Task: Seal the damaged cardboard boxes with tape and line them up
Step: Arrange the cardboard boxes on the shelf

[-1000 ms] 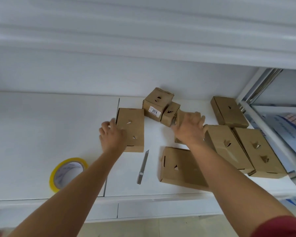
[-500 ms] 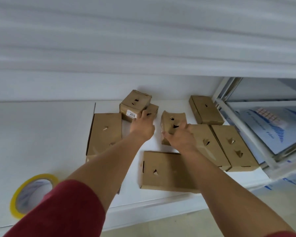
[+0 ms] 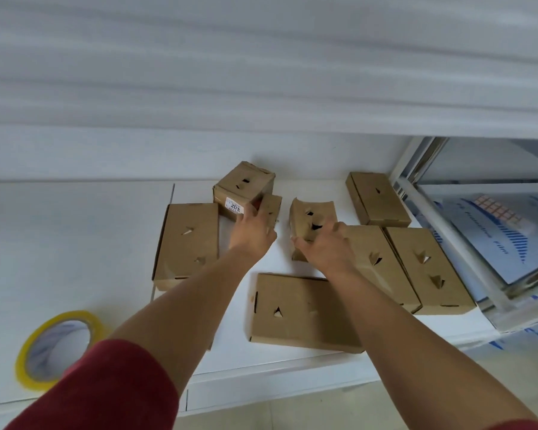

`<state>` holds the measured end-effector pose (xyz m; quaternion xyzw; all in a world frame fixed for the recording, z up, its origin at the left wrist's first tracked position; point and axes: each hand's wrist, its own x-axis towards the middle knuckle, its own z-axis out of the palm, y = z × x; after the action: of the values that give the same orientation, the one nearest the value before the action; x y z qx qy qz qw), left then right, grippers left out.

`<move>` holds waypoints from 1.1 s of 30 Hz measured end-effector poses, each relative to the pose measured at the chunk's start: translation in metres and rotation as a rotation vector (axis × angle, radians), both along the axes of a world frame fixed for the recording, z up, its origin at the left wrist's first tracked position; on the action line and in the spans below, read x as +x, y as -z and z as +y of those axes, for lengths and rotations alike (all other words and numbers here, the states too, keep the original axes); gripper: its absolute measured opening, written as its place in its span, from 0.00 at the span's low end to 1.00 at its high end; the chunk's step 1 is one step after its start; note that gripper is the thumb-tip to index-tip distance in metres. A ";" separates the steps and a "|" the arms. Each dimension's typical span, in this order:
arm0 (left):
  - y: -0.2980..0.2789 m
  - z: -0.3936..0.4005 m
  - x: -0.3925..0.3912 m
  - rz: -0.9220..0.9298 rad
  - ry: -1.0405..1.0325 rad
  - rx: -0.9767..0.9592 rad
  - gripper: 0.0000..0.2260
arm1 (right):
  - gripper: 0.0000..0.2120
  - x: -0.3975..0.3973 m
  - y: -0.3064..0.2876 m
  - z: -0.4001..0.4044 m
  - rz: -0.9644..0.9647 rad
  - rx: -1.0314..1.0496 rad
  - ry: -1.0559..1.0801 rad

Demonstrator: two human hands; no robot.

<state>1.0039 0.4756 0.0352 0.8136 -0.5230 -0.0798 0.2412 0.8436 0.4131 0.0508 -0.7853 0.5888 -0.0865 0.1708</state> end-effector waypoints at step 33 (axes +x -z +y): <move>-0.002 -0.014 0.103 0.258 -0.300 0.145 0.58 | 0.22 0.091 -0.002 0.056 -0.119 -0.112 -0.424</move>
<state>1.1073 0.4615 0.0370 0.8806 -0.3537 -0.1837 0.2562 0.9349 0.4692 0.0526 -0.8932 0.3938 -0.1273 0.1759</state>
